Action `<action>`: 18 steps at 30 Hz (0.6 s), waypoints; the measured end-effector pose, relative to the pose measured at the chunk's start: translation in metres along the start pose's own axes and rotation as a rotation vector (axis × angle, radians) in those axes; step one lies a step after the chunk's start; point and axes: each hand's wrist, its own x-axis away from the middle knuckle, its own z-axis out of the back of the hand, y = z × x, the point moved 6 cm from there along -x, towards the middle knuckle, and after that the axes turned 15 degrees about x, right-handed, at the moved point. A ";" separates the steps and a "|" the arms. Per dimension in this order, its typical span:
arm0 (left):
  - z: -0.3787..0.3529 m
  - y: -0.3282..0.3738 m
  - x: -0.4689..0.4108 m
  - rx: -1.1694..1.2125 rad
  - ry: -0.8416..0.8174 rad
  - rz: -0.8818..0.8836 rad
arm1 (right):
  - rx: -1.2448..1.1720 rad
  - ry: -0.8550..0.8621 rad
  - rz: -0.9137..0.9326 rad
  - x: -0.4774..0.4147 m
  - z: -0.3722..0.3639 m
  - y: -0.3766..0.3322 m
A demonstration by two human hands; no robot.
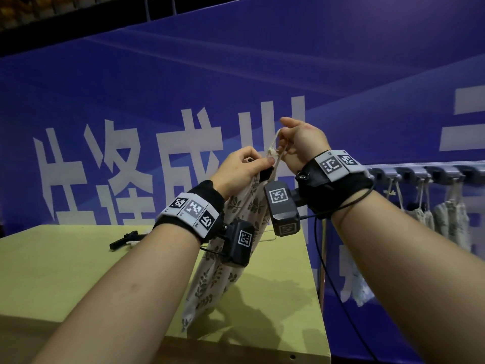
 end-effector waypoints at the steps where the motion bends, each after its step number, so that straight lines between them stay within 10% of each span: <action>1: 0.000 0.000 0.000 -0.009 -0.002 -0.002 | 0.003 0.001 0.000 0.002 0.001 -0.002; 18: -0.002 0.005 0.005 -0.094 -0.005 -0.069 | 0.047 0.053 -0.051 0.014 0.013 -0.015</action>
